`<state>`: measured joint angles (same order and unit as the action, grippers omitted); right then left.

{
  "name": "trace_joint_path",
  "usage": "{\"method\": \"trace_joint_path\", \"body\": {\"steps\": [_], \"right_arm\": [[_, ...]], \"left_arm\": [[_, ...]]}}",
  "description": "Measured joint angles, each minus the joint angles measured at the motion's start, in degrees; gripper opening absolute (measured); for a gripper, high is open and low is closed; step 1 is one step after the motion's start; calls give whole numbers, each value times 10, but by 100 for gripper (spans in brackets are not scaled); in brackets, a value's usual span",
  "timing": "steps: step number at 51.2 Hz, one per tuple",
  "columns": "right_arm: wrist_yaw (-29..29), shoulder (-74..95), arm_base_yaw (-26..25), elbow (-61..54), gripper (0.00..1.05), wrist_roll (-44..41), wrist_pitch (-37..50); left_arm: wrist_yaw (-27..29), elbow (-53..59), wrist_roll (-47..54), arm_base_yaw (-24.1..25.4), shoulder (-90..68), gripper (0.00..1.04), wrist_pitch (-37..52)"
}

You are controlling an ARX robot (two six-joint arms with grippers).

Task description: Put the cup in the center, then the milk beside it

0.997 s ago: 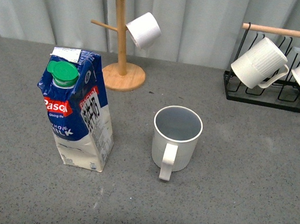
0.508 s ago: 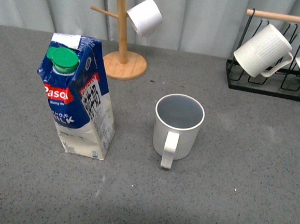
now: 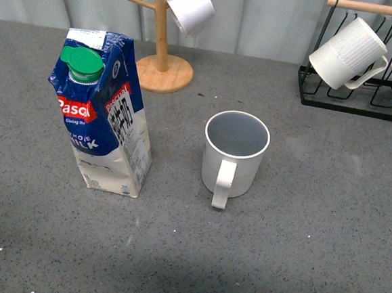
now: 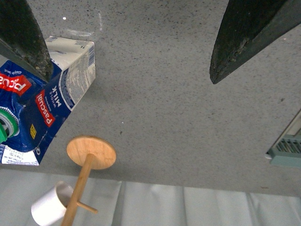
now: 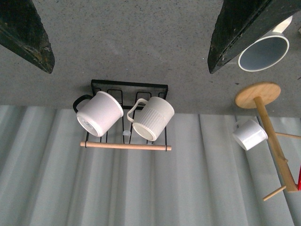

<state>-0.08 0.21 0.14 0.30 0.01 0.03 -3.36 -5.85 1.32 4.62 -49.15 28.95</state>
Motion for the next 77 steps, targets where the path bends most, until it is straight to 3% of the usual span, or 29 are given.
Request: {"method": "trace_joint_path", "body": {"steps": [13, 24, 44, 64, 77], "right_arm": [[0, 0, 0, 0, 95, 0, 0], [0, 0, 0, 0, 95, 0, 0], [0, 0, 0, 0, 95, 0, 0], [0, 0, 0, 0, 95, 0, 0], [0, 0, 0, 0, 95, 0, 0]], "left_arm": [[12, -17, -14, -93, -170, 98, 129], [-5, -38, -10, -112, -258, 98, 175], [-29, -92, -8, -130, -378, 98, 183], [-56, -106, -20, -155, -377, 98, 161], [-44, -134, -23, -182, -393, 98, 152]]}}
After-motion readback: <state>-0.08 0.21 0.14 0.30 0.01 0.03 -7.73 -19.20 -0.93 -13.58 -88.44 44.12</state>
